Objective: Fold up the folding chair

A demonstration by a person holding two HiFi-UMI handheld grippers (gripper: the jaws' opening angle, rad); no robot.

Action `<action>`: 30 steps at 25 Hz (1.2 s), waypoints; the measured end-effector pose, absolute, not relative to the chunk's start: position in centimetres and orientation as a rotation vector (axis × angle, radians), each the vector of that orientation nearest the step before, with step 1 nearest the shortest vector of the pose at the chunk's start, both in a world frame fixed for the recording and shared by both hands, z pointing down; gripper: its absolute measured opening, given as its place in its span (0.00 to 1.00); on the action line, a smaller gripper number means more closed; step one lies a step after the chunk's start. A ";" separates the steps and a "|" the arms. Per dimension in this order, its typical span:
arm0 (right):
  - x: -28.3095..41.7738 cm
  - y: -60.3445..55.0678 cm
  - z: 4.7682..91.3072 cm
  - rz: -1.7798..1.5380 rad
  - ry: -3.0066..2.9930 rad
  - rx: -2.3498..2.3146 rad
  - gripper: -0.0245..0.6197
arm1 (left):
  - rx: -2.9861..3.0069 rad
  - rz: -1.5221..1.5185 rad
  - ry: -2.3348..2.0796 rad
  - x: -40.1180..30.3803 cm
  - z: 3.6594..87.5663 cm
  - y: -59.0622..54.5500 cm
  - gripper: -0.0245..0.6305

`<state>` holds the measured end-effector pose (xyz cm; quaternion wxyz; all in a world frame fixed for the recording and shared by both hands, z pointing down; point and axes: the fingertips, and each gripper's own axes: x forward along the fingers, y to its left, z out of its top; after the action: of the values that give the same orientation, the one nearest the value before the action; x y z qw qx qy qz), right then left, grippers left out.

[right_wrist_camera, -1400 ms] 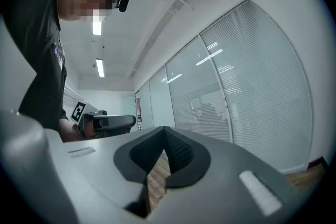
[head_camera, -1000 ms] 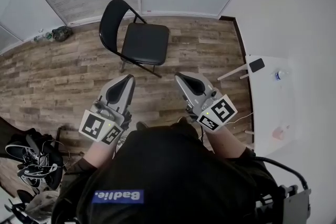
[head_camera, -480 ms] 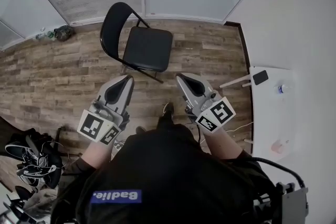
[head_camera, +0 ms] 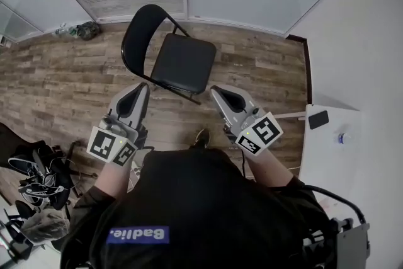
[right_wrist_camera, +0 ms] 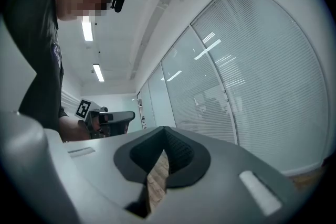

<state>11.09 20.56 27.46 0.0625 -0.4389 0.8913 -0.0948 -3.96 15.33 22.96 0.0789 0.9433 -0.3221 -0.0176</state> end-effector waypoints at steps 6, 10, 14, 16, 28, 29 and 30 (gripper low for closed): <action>12.5 17.1 28.1 -0.309 2.692 -1.299 0.04 | 2.795 -0.017 -1.049 -3.8 23.6 11.5 0.04; 12.0 14.7 28.6 -0.325 2.707 -1.300 0.04 | 2.777 -0.016 -1.069 -5.0 24.2 8.4 0.04; 10.8 12.0 28.8 -0.335 2.711 -1.341 0.04 | 2.767 -0.019 -1.061 -7.1 24.7 4.9 0.04; 10.0 10.3 28.9 -0.336 2.704 -1.375 0.04 | 2.766 -0.013 -1.042 -8.3 25.2 2.8 0.04; 4.8 -2.0 33.3 -0.451 2.594 -1.631 0.04 | 2.711 0.095 -0.934 -16.9 33.5 -13.2 0.04; 4.5 -2.9 33.8 -0.459 2.585 -1.646 0.04 | 2.697 0.114 -0.932 -17.5 34.5 -14.4 0.04; 4.4 -3.8 34.3 -0.470 2.577 -1.657 0.04 | 2.682 0.131 -0.934 -17.9 35.5 -15.4 0.04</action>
<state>4.38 -3.80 34.34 0.0208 -0.5345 0.8312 -0.1517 -17.88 -15.44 35.55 0.1490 0.9328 -0.3248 0.0457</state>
